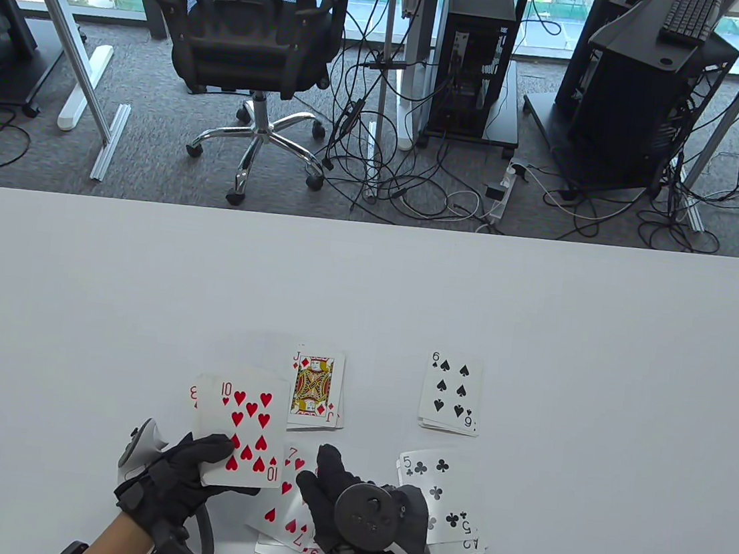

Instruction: Playing card suit sorting

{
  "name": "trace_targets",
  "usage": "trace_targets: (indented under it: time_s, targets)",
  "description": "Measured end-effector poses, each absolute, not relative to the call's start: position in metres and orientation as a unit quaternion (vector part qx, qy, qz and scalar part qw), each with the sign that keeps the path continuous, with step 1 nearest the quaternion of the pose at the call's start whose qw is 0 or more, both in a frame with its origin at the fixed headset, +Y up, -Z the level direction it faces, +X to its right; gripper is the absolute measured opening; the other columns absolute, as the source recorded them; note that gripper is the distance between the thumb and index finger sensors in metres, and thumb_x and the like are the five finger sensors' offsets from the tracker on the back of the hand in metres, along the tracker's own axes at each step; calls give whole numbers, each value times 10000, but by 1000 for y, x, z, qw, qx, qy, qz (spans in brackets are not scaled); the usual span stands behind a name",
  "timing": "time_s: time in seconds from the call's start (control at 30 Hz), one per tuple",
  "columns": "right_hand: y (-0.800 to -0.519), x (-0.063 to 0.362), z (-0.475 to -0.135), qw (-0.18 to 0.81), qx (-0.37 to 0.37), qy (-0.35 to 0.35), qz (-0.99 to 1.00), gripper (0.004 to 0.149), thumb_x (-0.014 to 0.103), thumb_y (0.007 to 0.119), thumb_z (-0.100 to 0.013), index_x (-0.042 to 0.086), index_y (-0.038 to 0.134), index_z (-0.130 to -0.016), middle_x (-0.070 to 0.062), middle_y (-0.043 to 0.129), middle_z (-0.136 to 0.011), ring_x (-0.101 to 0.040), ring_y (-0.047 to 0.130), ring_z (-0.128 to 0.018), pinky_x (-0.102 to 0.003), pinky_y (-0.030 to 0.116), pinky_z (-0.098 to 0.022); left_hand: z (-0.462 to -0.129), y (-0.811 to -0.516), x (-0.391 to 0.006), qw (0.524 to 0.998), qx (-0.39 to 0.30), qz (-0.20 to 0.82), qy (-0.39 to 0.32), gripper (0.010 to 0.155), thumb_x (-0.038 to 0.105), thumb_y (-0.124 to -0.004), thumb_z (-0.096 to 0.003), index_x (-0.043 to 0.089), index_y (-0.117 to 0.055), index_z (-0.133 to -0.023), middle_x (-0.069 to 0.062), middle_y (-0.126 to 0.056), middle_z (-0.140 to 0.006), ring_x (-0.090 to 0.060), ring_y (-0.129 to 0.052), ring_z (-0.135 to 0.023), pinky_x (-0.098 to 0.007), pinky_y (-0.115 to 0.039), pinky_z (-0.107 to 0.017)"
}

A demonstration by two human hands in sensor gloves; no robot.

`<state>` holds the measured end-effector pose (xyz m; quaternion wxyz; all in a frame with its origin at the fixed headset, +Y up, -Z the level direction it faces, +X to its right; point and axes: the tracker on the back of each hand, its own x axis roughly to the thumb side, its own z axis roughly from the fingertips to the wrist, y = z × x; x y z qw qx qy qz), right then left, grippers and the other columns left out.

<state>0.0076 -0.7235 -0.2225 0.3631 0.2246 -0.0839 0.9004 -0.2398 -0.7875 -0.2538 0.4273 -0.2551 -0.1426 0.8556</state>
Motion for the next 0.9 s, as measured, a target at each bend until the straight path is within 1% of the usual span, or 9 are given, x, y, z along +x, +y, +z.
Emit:
trace_targets:
  time_s: [0.1,0.23,0.4,0.47,0.53,0.57,0.63,0.7,0.9]
  targets:
    - [-721,12,-221,413,230,-85,877,622,344,599,-576,-214,600,-852,-163,915,-518,-289,974,-250,-519,807,-387,-250,-787,-231,434,-271,846,-152,600,340,-731,-611,227,-398,-1098,-84,-577,-1122,-363,-763,-949,-444,-827,-554]
    - [-722,11,-220,423,231,-79,873,726,444,641,-555,-209,552,-860,-169,881,-569,-292,964,-297,-533,793,-408,-245,-785,-222,438,-288,836,-161,603,338,-736,-606,225,-403,-1096,-86,-577,-1121,-370,-758,-950,-453,-823,-552]
    - [-722,5,-216,421,228,-82,874,732,478,689,-520,-168,552,-834,-117,868,-551,-247,963,-286,-513,804,-404,-241,-783,-213,445,-304,825,-170,609,331,-746,-598,225,-409,-1094,-90,-577,-1120,-377,-753,-950,-463,-819,-552]
    - [-724,6,-216,422,219,-90,875,670,444,717,-511,-141,588,-810,-77,879,-509,-211,967,-251,-493,821,-386,-240,-782,-211,439,-305,826,-175,613,329,-750,-595,223,-409,-1094,-91,-577,-1119,-380,-753,-949,-463,-819,-551]
    - [-726,5,-216,435,211,-78,872,603,400,734,-507,-127,632,-782,-61,894,-467,-198,970,-215,-483,832,-368,-239,-780,-210,442,-309,822,-182,616,328,-755,-592,222,-414,-1093,-92,-580,-1118,-385,-752,-947,-468,-815,-550]
    - [-727,6,-216,449,203,-68,867,576,383,734,-507,-123,652,-770,-62,902,-450,-195,971,-197,-480,836,-360,-239,-780,-210,448,-309,819,-181,615,329,-758,-589,222,-420,-1092,-94,-586,-1115,-385,-755,-944,-470,-816,-547]
    - [-728,8,-218,475,192,-57,857,514,344,715,-518,-113,681,-752,-63,916,-427,-193,972,-176,-473,842,-351,-239,-780,-211,444,-309,821,-184,618,329,-763,-585,219,-426,-1090,-93,-594,-1111,-383,-763,-939,-468,-819,-542]
    - [-729,10,-220,491,181,-54,850,490,318,701,-525,-117,689,-751,-68,922,-429,-204,975,-177,-476,840,-352,-239,-780,-210,437,-307,825,-187,622,333,-763,-587,222,-418,-1093,-92,-585,-1116,-380,-755,-947,-465,-817,-551]
    - [-730,22,-224,497,156,-66,851,442,262,683,-529,-124,702,-744,-75,930,-426,-211,980,-176,-478,841,-351,-240,-780,-211,436,-302,829,-180,611,331,-748,-593,224,-413,-1093,-92,-583,-1117,-377,-756,-947,-463,-817,-551]
